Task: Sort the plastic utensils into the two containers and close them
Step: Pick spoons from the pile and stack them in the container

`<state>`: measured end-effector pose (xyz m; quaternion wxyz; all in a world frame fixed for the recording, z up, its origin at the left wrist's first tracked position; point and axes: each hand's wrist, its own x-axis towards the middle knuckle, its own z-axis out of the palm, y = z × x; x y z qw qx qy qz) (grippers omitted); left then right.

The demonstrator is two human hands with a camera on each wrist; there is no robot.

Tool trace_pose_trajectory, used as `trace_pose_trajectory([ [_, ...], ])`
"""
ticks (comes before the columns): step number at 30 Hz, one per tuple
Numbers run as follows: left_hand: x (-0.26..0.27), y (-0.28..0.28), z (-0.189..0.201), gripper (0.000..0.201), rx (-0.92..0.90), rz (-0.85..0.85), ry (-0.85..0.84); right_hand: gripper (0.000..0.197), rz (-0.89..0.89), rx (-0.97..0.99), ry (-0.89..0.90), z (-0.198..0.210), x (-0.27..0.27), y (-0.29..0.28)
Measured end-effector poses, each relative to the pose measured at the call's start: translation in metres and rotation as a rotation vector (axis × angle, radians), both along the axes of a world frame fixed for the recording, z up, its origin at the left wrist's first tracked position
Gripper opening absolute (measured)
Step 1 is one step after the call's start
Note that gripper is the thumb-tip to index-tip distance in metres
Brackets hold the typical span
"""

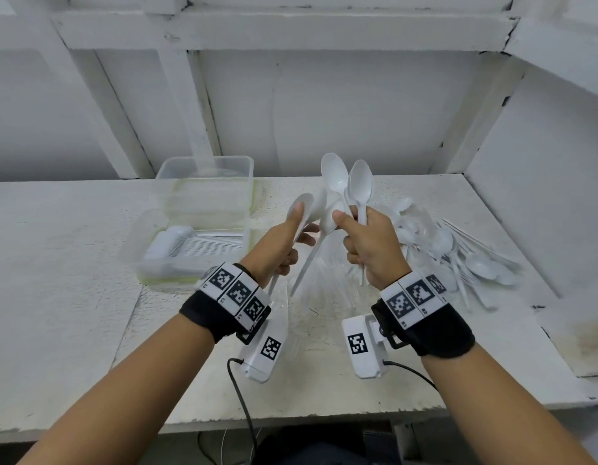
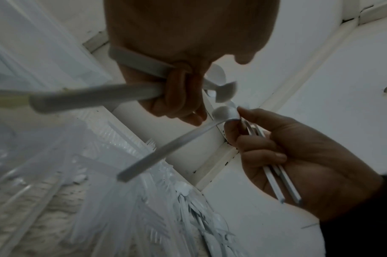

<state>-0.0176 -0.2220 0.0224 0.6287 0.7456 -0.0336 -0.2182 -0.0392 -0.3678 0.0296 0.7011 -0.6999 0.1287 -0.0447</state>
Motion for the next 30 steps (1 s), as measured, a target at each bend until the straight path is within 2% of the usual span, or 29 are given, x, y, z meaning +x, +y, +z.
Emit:
trace_pose_trajectory([
  [2,-0.003,0.003,-0.001,0.055,0.054,0.077,-0.061,0.017,-0.021,-0.013,-0.006,-0.001,0.000,0.004],
  [5,-0.006,0.006,-0.006,0.034,0.127,0.133,-0.177,0.019,-0.041,-0.055,-0.040,-0.001,-0.001,0.009],
  [9,-0.008,0.007,-0.011,0.022,0.118,0.179,-0.273,0.022,-0.059,-0.056,-0.072,0.000,-0.004,0.014],
  [18,-0.017,0.001,-0.012,0.005,-0.105,0.104,-0.158,0.018,-0.062,-0.114,-0.054,-0.004,0.002,0.028],
  [23,-0.021,-0.002,-0.011,0.012,-0.092,0.015,-0.166,0.014,-0.070,-0.148,-0.049,-0.008,0.006,0.037],
  [27,-0.016,0.003,-0.017,0.024,-0.062,0.068,-0.165,0.014,-0.050,-0.145,-0.014,-0.010,0.007,0.038],
  [30,-0.014,0.008,-0.017,0.024,-0.070,0.104,-0.120,0.006,-0.011,-0.170,-0.042,-0.010,0.006,0.034],
])
